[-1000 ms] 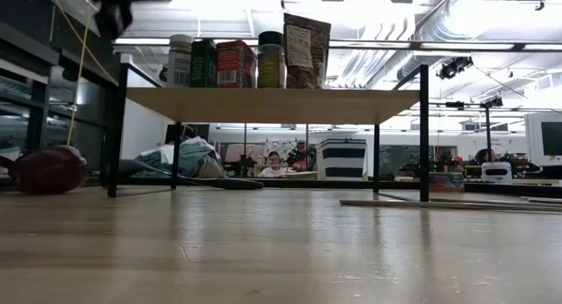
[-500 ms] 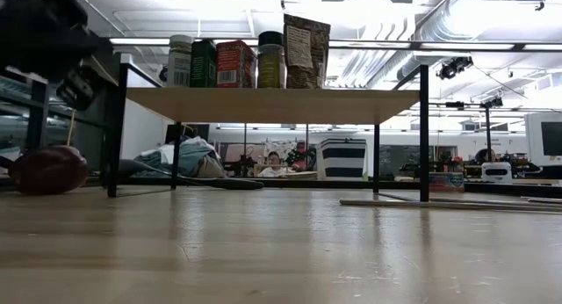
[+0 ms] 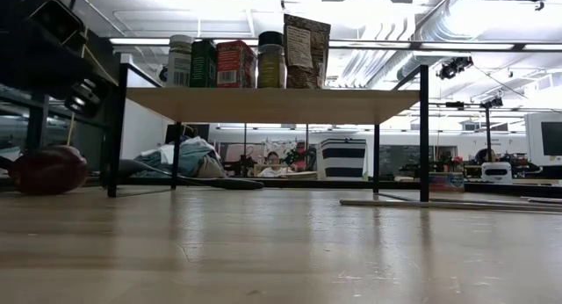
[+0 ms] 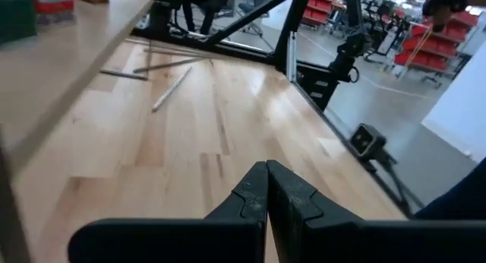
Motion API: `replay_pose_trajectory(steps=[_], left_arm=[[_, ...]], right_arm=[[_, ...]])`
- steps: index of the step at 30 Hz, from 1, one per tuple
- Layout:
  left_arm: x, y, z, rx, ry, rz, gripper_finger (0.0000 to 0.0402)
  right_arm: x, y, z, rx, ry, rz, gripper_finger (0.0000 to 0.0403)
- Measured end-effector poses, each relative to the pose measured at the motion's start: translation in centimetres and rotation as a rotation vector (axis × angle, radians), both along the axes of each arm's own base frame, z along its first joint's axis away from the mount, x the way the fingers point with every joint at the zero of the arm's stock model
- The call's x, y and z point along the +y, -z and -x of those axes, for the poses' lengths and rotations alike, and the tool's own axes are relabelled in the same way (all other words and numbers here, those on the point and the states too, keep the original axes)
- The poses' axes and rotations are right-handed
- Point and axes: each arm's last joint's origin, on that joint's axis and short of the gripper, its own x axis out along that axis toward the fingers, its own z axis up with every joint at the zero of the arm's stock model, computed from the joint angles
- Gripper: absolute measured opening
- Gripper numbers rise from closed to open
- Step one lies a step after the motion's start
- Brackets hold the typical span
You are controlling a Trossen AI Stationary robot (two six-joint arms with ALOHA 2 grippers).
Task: Shelf spices
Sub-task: Return to Home Position
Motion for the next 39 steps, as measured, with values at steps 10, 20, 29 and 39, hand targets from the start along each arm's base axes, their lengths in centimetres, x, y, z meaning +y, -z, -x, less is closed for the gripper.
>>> replay_pose_trajectory(steps=[10,20,29,39], left_arm=[[2.3,0.5,-0.5,0.028,-0.074,-0.097,0.0],[3.6,0.3,-0.5,0.013,-0.103,-0.069,0.0],[4.2,0.3,-0.6,0.011,-0.242,-0.15,0.0],[4.3,0.5,-0.5,0.037,-0.275,-0.156,0.0]], right_arm=[[-0.7,0.4,0.9,-0.004,0.029,0.045,0.0],[0.4,11.5,-0.4,-0.219,-0.041,-0.135,0.0],[-1.7,19.8,-0.4,-0.389,-0.102,-0.017,0.0],[-5.7,21.3,-0.4,-0.368,-0.321,0.241,0.0]])
